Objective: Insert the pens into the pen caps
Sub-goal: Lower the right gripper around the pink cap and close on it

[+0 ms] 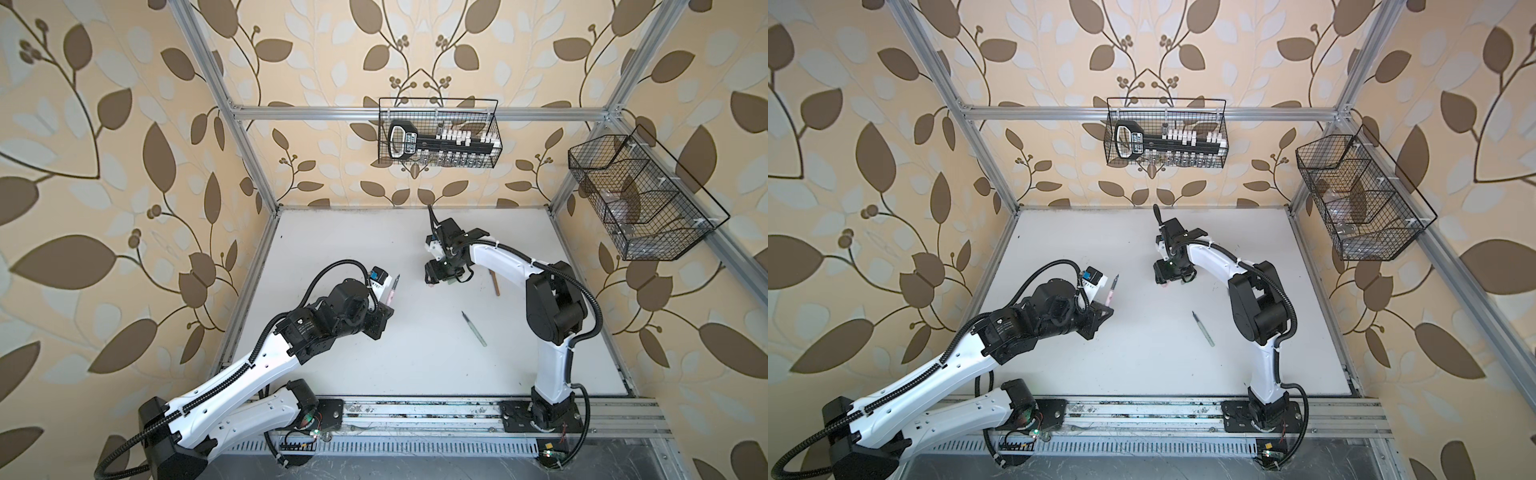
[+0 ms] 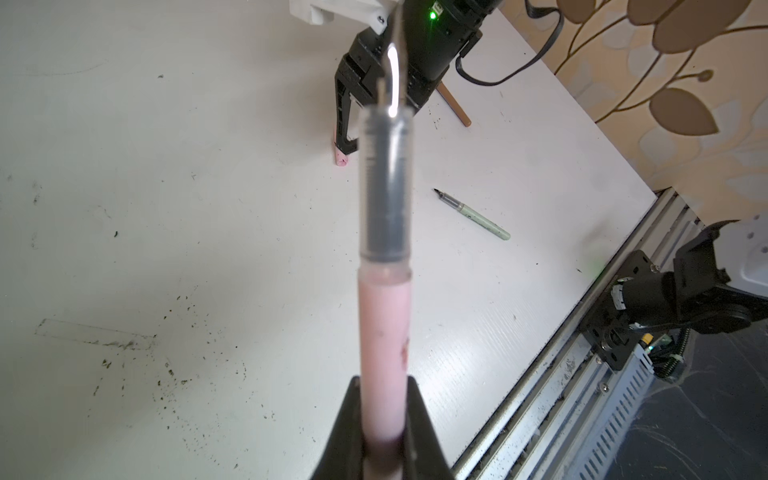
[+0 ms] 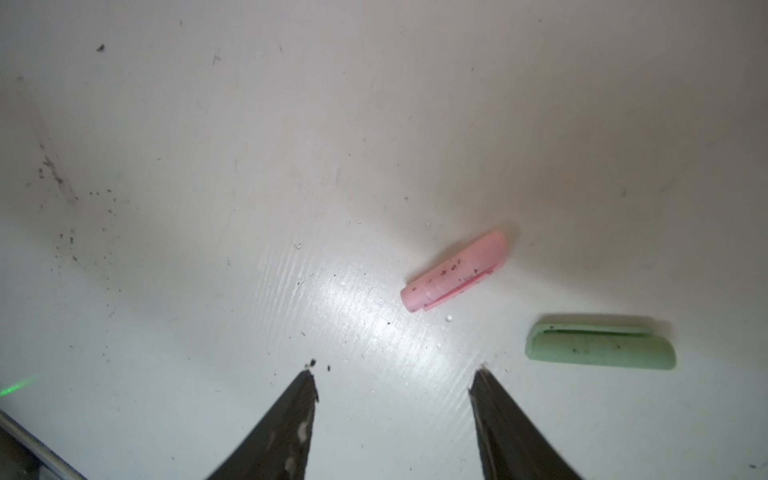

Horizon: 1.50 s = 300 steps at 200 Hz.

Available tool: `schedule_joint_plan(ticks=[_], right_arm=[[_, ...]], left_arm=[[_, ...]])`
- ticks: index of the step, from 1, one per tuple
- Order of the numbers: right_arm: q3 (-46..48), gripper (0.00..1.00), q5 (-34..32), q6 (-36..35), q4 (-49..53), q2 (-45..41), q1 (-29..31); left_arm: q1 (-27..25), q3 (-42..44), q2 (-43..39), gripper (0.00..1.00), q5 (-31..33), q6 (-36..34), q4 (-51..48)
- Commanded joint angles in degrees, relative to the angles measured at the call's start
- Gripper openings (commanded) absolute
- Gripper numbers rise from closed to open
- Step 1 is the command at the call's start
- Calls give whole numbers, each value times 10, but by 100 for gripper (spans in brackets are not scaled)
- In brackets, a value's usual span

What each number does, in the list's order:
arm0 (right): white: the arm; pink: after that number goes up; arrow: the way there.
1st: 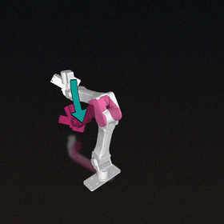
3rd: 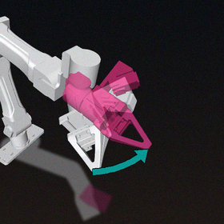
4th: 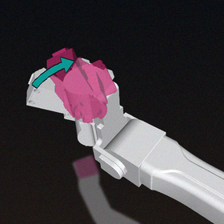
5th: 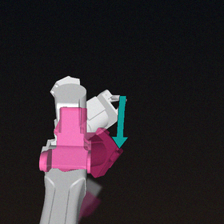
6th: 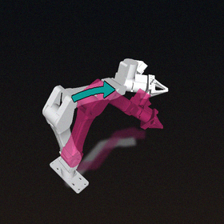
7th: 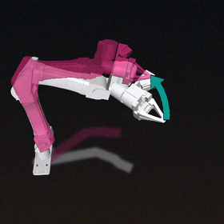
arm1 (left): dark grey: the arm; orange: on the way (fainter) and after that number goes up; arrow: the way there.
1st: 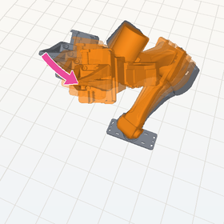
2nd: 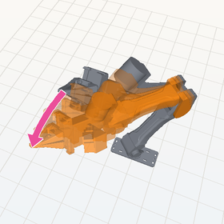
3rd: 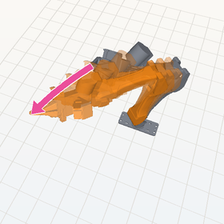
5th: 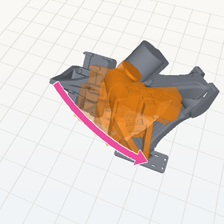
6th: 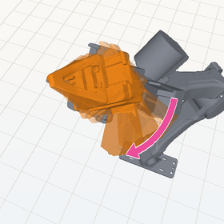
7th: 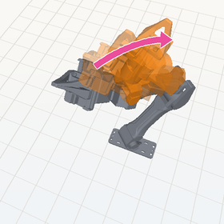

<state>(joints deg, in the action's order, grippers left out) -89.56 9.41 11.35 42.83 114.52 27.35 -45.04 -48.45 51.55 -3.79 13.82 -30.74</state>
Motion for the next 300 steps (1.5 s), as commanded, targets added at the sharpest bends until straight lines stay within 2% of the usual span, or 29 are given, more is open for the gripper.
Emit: schedule_joint_plan(ticks=[1,26,57,141,227,264,300], right_arm=[[29,62,-5,64,-47,-5,19],[46,64,-7,79,-74,6,19],[47,64,-67,89,-76,14,13],[60,61,-51,104,-94,37,12],[21,60,-46,100,-92,82,8],[0,54,-44,91,-78,97,16],[-19,48,-93,73,-32,106,17]], left_arm=[[-4,2,-6,13,13,2,4],[-4,2,-11,13,12,2,5],[-4,3,-15,13,13,0,8],[-4,5,-4,13,6,0,11],[-4,5,1,13,9,-3,11],[-4,5,1,13,12,-3,10],[-4,8,-3,14,10,-2,14]])
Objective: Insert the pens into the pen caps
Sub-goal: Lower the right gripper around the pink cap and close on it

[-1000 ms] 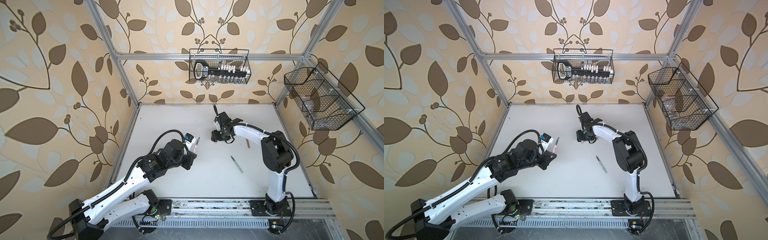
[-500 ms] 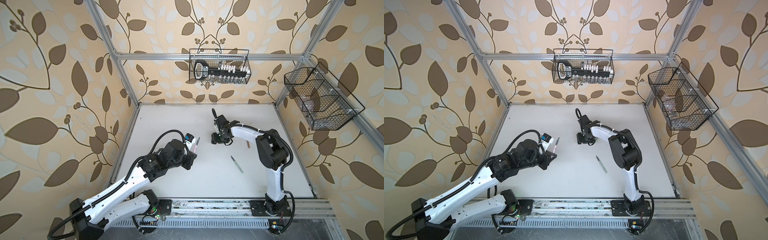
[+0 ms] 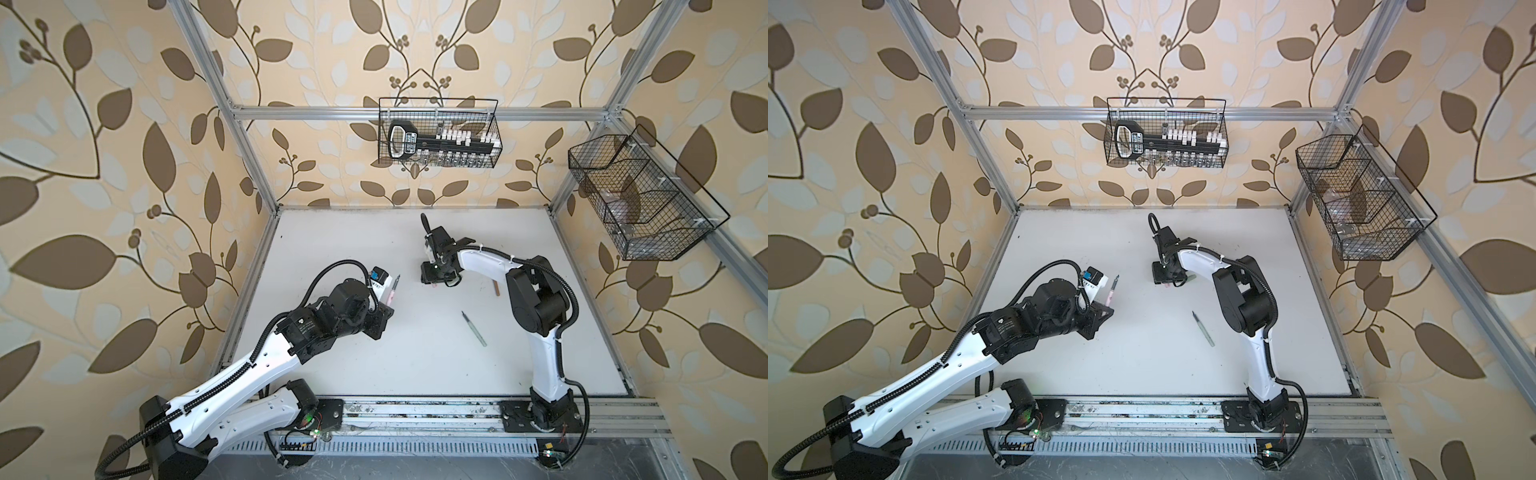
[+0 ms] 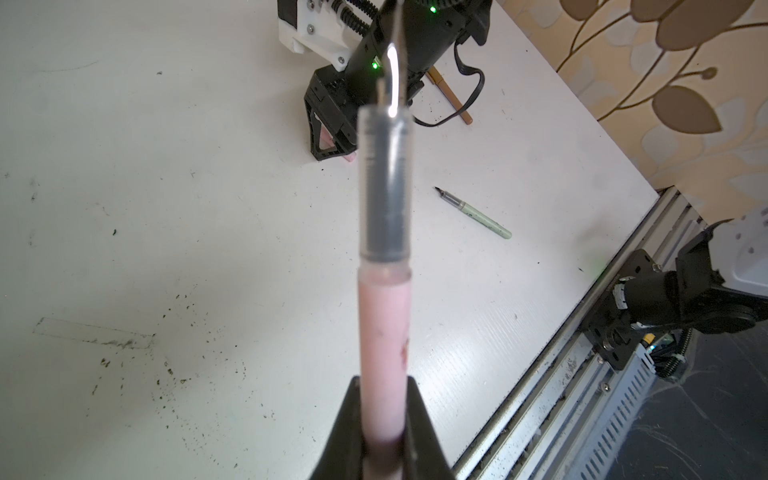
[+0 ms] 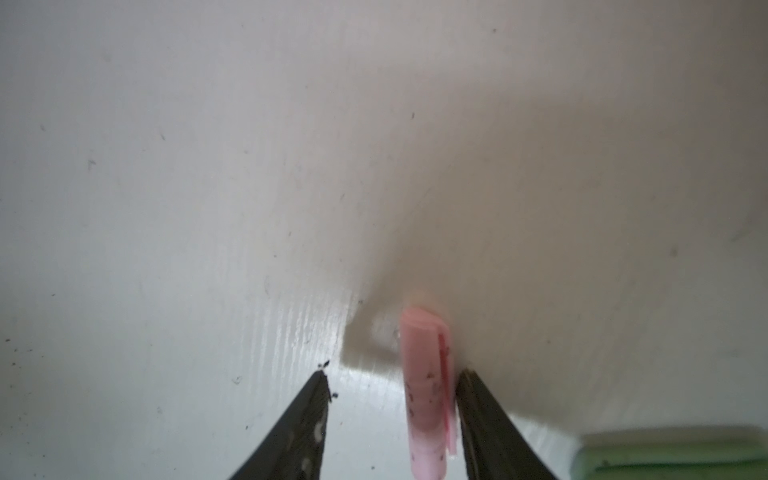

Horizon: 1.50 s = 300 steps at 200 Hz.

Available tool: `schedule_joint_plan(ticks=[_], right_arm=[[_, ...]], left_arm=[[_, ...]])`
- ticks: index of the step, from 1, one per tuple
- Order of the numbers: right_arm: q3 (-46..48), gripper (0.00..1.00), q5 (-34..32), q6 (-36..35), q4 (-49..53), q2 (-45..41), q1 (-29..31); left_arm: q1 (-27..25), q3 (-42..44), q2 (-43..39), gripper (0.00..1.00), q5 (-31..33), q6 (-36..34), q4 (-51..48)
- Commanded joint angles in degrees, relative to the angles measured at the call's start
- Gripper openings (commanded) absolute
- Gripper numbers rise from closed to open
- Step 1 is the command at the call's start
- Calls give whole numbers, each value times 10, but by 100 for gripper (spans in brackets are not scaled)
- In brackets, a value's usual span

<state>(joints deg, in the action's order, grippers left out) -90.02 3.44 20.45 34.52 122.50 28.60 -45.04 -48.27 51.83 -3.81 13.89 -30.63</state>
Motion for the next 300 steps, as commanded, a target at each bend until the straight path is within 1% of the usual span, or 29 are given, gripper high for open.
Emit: schedule_joint_plan(ticks=[1,29,72,97,124,131,187,198,208,237,271,300], right_arm=[[-15,47,-35,-18,52,26,5],[-40,45,-64,-55,88,36,7],[-104,43,-104,-110,152,77,17],[-126,42,-99,-125,154,96,20],[-139,38,-93,-130,162,109,20],[-137,36,-93,-131,163,110,21],[-115,31,-107,-130,165,94,27],[-113,26,-107,-132,166,91,25],[-112,24,-104,-132,167,88,25],[-97,19,-80,-131,162,64,24],[-73,18,-74,-127,157,30,24],[-34,18,-22,-121,128,-14,19]], left_arm=[[-4,6,-5,14,10,-3,12],[-4,5,-4,14,7,-4,12],[-4,4,-1,14,7,-4,12],[-4,6,-3,14,7,-4,13],[-4,4,-3,14,7,-2,10],[-4,4,-5,15,7,-2,9],[-4,5,-8,14,13,-2,10],[-4,6,-7,15,12,-2,11],[-4,6,-6,15,10,-1,12],[-5,5,-3,14,7,-1,11],[-5,12,-7,14,5,0,18],[-5,19,-8,14,2,-1,27]])
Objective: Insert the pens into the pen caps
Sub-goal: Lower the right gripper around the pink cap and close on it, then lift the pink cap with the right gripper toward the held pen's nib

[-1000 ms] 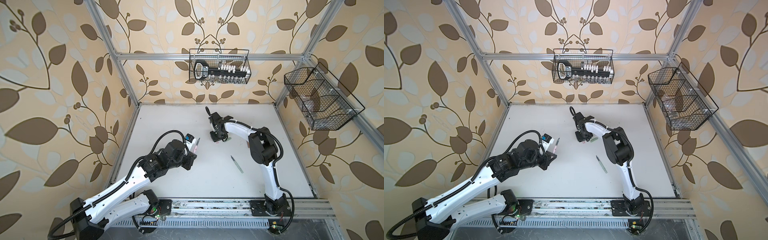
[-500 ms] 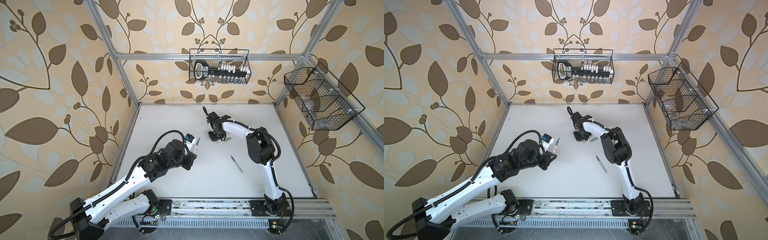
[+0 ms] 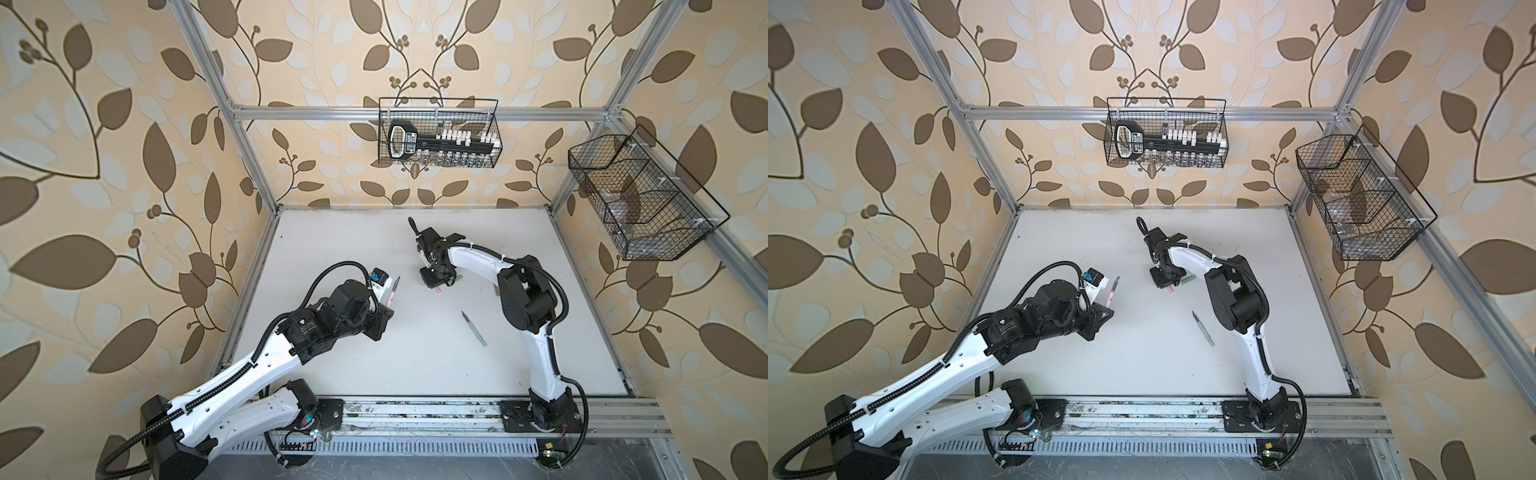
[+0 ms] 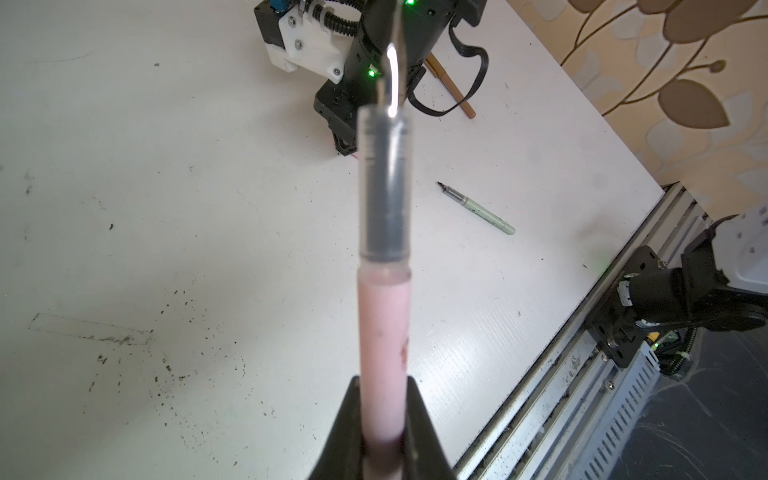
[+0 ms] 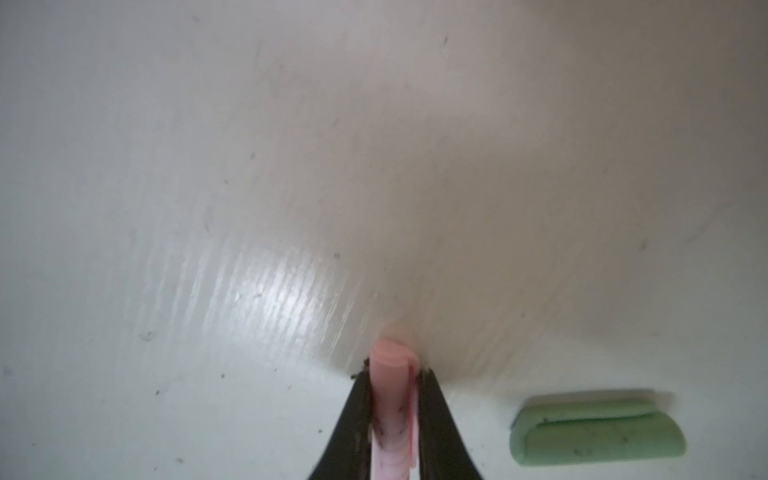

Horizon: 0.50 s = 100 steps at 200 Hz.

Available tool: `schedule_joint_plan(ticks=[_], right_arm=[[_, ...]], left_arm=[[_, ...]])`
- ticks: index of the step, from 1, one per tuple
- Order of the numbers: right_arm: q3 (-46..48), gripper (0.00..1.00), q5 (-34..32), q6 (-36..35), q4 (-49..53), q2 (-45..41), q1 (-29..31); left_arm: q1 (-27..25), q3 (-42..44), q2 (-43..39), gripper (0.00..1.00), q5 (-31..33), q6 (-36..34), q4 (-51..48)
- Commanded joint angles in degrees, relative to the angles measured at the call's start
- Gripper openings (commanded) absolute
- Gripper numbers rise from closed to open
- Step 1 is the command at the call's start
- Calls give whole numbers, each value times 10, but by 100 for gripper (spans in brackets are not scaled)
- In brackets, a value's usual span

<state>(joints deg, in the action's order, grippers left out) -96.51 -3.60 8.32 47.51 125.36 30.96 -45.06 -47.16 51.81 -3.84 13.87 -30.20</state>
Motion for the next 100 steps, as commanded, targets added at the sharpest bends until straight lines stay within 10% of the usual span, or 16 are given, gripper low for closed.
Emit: schedule_joint_plan(ticks=[1,100], right_arm=[[33,18,50,1,-3,-44,-5],[227,17,300,54,-175,-243,-54]], left_arm=[[-5,8,-7,14,2,0,23],[-5,30,5,14,-34,-5,80]])
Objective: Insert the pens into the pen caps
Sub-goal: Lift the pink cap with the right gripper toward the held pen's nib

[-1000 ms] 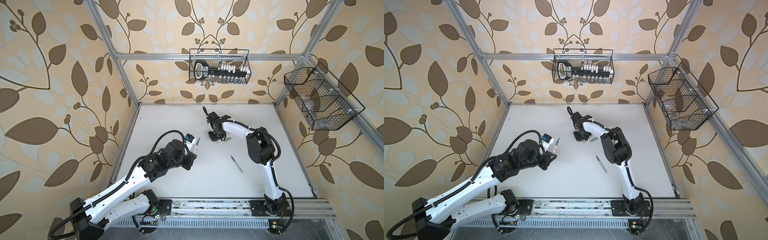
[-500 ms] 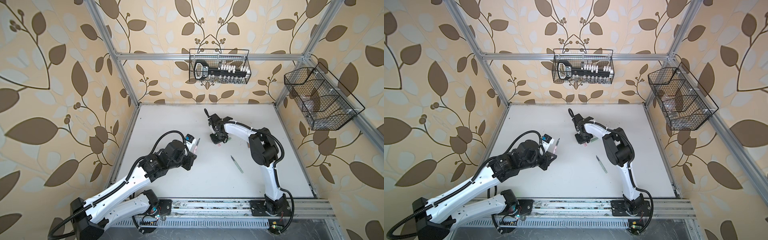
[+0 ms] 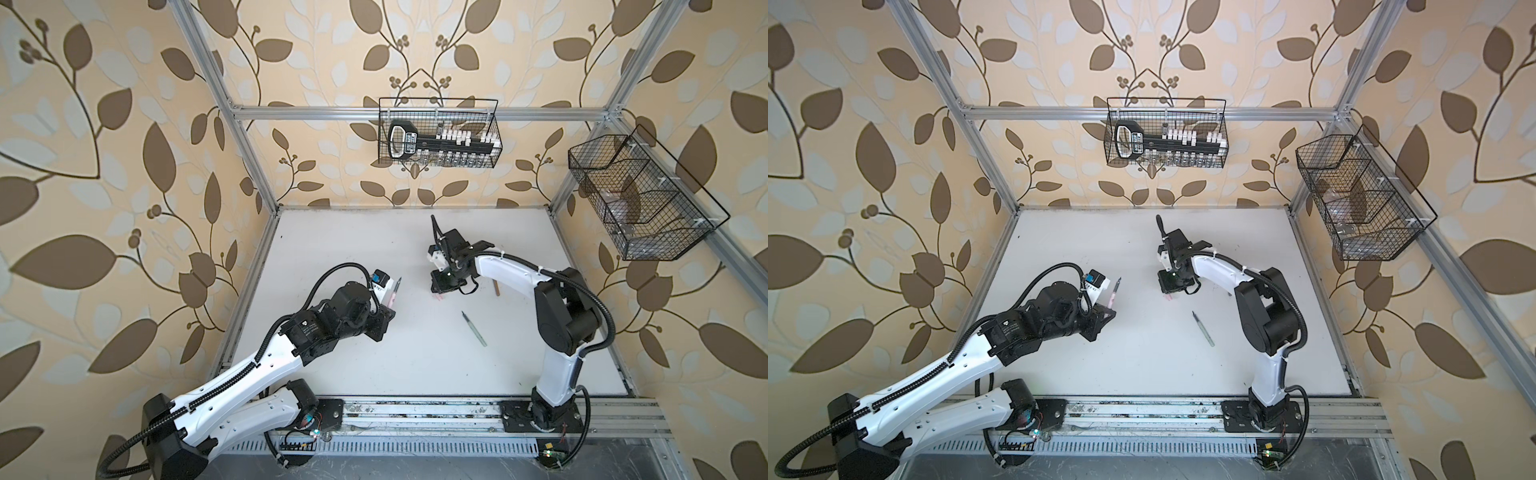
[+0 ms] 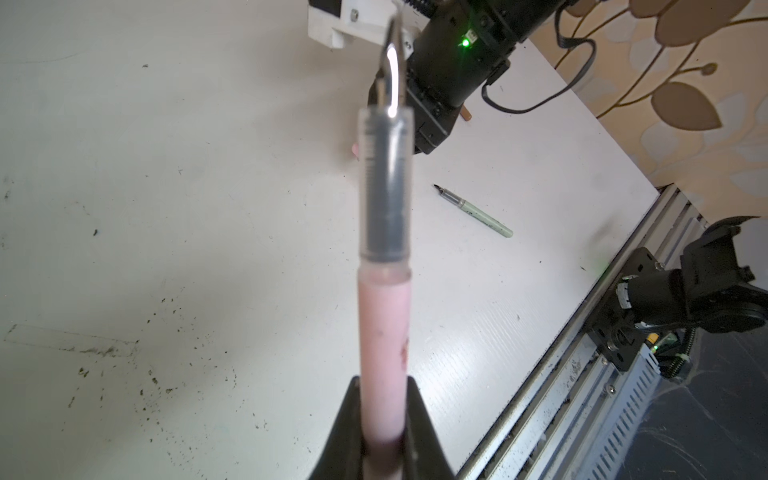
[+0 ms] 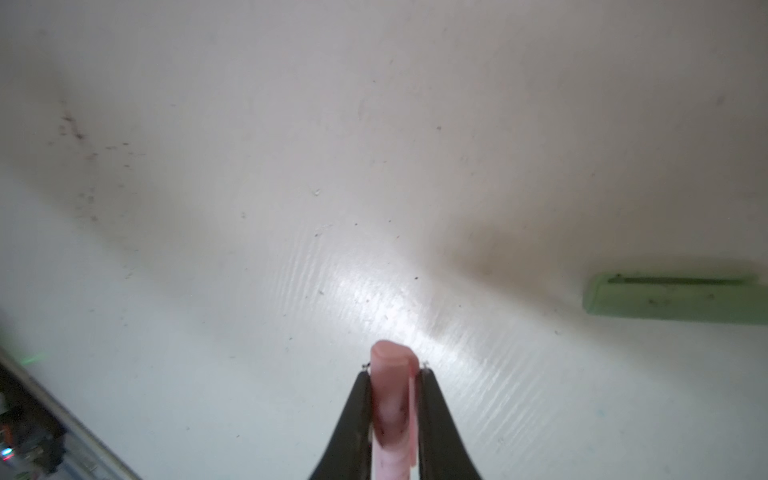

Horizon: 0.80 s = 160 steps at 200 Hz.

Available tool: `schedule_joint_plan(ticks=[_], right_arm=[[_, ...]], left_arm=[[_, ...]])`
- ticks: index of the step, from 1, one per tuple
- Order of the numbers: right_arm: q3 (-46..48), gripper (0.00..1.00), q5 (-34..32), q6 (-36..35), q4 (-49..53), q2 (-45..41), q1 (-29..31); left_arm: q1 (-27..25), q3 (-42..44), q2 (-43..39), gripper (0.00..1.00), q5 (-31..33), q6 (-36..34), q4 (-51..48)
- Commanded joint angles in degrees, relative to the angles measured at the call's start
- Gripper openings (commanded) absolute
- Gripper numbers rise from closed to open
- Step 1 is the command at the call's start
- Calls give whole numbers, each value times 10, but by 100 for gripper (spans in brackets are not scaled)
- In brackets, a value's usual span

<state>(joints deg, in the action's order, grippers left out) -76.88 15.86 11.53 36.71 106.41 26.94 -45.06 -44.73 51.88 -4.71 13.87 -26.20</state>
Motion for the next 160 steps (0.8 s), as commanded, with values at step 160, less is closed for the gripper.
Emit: schedule_joint_plan(ticks=[160], right_arm=[[338,16,58,298,-584,-441,37]], left_arm=[[-19,-26,47,15,-108,-2,134]])
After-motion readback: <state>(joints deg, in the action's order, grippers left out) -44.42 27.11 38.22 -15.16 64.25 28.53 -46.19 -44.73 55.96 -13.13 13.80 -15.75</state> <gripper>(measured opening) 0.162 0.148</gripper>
